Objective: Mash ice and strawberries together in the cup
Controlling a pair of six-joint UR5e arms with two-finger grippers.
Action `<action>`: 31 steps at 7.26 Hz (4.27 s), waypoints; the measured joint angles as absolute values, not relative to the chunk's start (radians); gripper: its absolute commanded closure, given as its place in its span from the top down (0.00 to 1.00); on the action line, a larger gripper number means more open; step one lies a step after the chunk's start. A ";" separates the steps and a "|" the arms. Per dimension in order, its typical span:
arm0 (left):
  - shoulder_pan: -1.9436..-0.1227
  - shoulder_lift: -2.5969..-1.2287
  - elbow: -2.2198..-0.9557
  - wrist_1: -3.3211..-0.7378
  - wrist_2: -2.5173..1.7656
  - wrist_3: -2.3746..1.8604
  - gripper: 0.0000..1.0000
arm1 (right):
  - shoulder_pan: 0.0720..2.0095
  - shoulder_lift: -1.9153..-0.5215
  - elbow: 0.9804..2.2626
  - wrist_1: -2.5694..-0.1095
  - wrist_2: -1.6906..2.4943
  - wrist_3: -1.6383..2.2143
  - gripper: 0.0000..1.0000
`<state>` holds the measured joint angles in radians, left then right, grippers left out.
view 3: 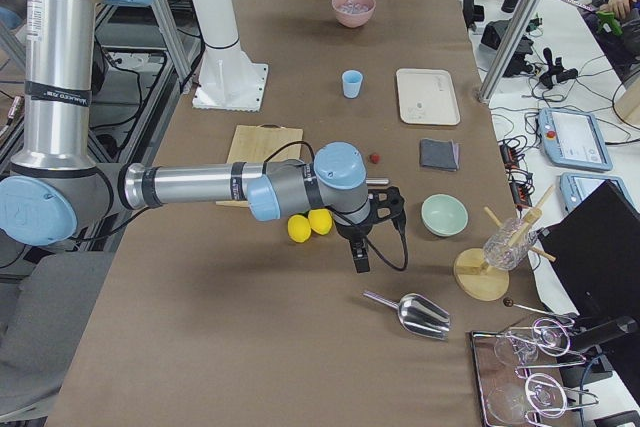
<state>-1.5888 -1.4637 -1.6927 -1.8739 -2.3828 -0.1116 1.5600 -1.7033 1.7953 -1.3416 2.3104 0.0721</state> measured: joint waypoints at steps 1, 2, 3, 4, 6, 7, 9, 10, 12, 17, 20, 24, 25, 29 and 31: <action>-1.583 -1.471 -1.693 -1.928 -2.383 -0.111 0.99 | 1.559 -1.698 1.794 -1.329 2.326 0.087 1.00; -1.558 -1.483 -1.696 -1.961 -2.384 -0.109 0.99 | 1.557 -1.693 1.796 -1.324 2.340 0.111 1.00; -1.513 -1.498 -1.703 -1.976 -2.384 -0.116 1.00 | 1.550 -1.686 1.799 -1.320 2.351 0.148 1.00; -1.465 -1.506 -1.717 -1.982 -2.381 -0.151 1.00 | 1.534 -1.680 1.805 -1.315 2.359 0.196 1.00; -1.369 -1.508 -1.764 -1.988 -2.376 -0.255 1.00 | 1.510 -1.677 1.816 -1.307 2.363 0.239 1.00; -1.315 -1.509 -1.796 -1.990 -2.377 -0.344 0.99 | 1.506 -1.678 1.818 -1.304 2.364 0.243 1.00; -1.222 -1.513 -1.865 -2.022 -2.375 -0.458 0.98 | 1.505 -1.679 1.819 -1.302 2.364 0.245 1.00; -1.168 -1.531 -1.877 -2.044 -2.372 -0.456 0.98 | 1.505 -1.680 1.819 -1.301 2.364 0.245 1.00; -1.068 -1.587 -1.878 -2.060 -2.368 -0.332 0.98 | 1.505 -1.683 1.819 -1.301 2.364 0.245 1.00; -1.006 -1.643 -1.857 -2.052 -2.195 0.272 0.90 | 1.505 -1.698 1.819 -1.301 2.364 0.244 1.00; -0.928 -1.708 -1.845 -2.052 -2.189 0.308 0.94 | 1.505 -1.709 1.818 -1.302 2.366 0.246 1.00; -0.910 -1.706 -1.838 -2.035 -2.181 0.554 0.94 | 1.505 -1.723 1.819 -1.302 2.369 0.248 1.00; -0.914 -1.706 -1.838 -2.033 -2.179 0.632 0.94 | 1.506 -1.729 1.820 -1.302 2.368 0.249 1.00; -0.927 -1.674 -1.837 -2.031 -2.178 0.879 0.94 | 1.506 -1.744 1.818 -1.302 2.367 0.250 1.00; -0.920 -1.660 -1.838 -2.002 -2.179 0.921 0.95 | 1.506 -1.747 1.817 -1.302 2.367 0.260 1.00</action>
<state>-0.9195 -1.6601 -1.8376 -2.0021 -2.1786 0.9215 1.5064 -1.7467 1.8174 -1.3023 2.3672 0.2598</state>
